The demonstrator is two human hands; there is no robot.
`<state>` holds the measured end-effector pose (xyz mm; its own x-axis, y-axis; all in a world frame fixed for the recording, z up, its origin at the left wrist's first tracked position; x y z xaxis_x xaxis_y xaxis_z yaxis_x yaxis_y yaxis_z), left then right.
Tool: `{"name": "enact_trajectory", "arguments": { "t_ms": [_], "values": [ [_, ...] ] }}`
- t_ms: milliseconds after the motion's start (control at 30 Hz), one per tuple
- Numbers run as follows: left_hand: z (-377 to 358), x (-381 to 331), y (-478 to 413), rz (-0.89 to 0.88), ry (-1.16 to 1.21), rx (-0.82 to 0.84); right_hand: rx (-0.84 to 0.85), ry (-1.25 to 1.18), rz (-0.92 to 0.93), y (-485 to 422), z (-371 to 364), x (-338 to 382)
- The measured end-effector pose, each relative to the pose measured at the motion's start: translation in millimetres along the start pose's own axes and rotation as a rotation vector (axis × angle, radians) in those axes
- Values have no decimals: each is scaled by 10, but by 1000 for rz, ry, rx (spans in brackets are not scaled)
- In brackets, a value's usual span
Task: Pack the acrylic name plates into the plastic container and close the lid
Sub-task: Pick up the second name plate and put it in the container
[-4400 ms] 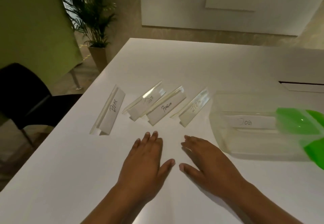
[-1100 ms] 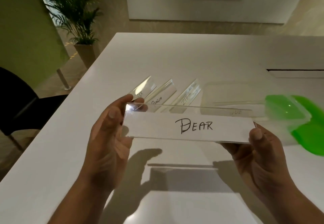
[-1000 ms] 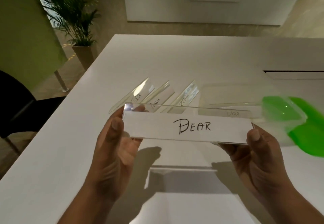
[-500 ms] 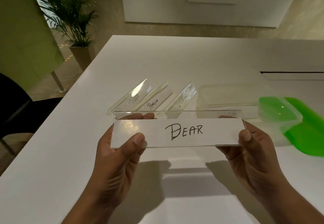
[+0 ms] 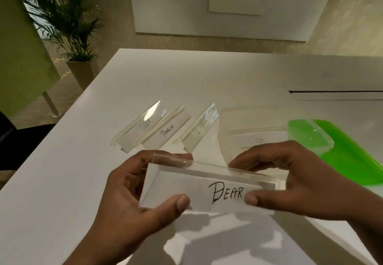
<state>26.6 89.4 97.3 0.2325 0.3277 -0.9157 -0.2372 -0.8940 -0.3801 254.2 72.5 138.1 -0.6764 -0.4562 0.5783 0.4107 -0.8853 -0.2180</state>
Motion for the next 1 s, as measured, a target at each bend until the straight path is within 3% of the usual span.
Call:
{"name": "enact_trajectory", "arguments": {
  "t_ms": [133,400,467,633,867,1000],
  "values": [
    [-151,-14,-32,-16,-14,-4,47,333,130,-16,-14,213],
    [-231,38,-183,-63,151,148,52,504,75,-145,354,193],
    [-63,175,-225,-44,20,61,29,510,51,-228,534,125],
    [416,706,-196,175,-719,-66,36,646,-118,-456,909,-317],
    [485,1126,-37,263,-963,61,197,872,-256,-575,882,-1148],
    [456,1185,-25,250,-1089,85,322,885,-264,-589,690,-1485]
  ]
}}
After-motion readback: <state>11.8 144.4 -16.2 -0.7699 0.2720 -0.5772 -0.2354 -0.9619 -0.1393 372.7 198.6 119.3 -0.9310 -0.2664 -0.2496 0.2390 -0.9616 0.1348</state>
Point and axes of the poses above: each hand's wrist, its own y-axis away from the middle knuckle, its own z-axis out of the back of the hand, x = y × z, the point moved 7 cm from there along -y, towards the middle knuckle, and after that the axes turned 7 degrees about y, right-handed, at the moved point
